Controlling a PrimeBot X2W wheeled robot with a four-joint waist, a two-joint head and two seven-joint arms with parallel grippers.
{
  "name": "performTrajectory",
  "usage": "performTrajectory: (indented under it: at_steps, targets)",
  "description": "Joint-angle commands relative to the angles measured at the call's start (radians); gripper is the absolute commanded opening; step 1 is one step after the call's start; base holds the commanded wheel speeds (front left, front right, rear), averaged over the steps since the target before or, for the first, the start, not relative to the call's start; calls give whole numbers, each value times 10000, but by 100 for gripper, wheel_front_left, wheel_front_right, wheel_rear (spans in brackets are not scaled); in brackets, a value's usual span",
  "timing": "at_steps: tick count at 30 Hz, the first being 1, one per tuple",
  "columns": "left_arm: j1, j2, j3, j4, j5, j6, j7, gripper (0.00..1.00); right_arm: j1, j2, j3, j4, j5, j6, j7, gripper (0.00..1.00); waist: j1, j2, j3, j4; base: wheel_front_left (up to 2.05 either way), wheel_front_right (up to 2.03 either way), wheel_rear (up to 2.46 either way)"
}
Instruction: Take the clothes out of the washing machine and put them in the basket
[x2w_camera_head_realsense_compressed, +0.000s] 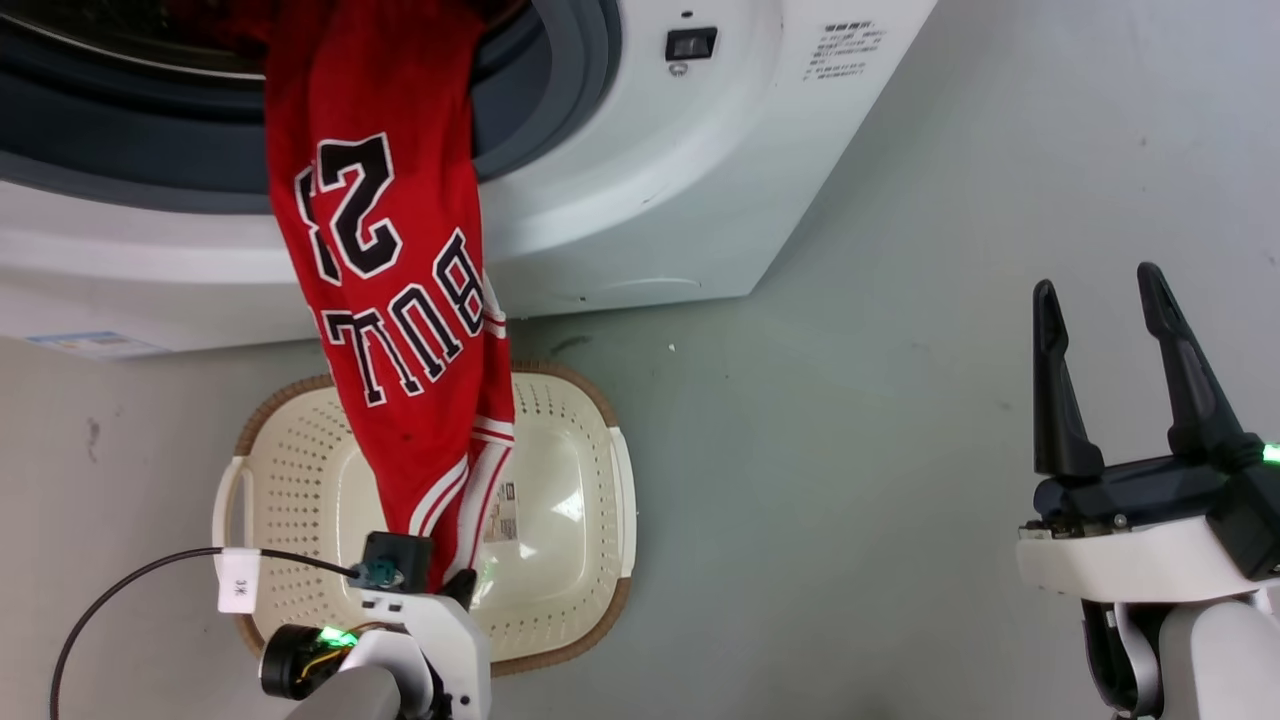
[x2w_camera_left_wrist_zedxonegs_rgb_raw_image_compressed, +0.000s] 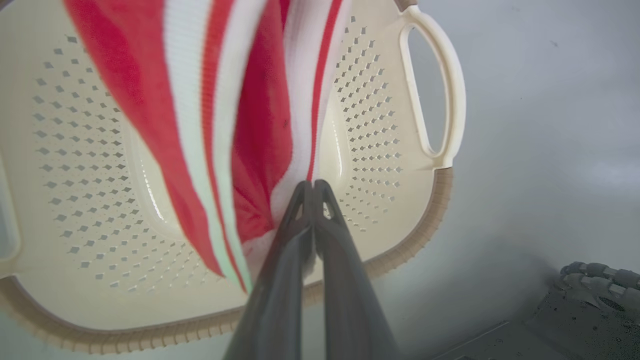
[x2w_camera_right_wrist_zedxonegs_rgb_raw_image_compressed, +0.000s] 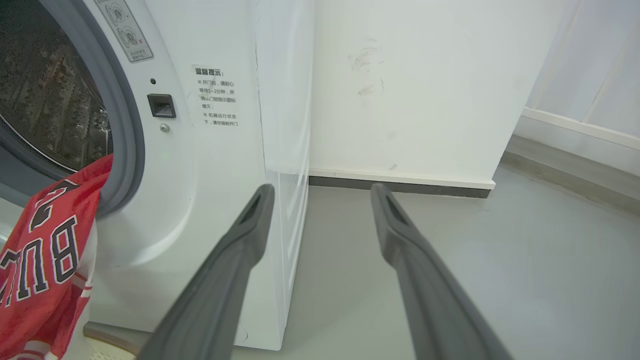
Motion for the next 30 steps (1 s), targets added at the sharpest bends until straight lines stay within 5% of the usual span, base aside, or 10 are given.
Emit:
performTrajectory:
  at_steps: [1,29,30]
  targets:
    - [-204,-112,128,331,-156,-60,6,0,-230,13,7,-70,-11,-7,-24,100,-2,0,314,-42,0,0,0]
    - [-1840,-238,459,1311,-698,424,967,0,-1123,13,-106,-497,8,-7,-24,100,-2,0,2275,-67,0,0,0]
    - [-1872,-220,419,1307,-663,459,931,98,-1135,13,-93,-477,18,-7,-24,100,-2,0,2260,-71,0,0,0]
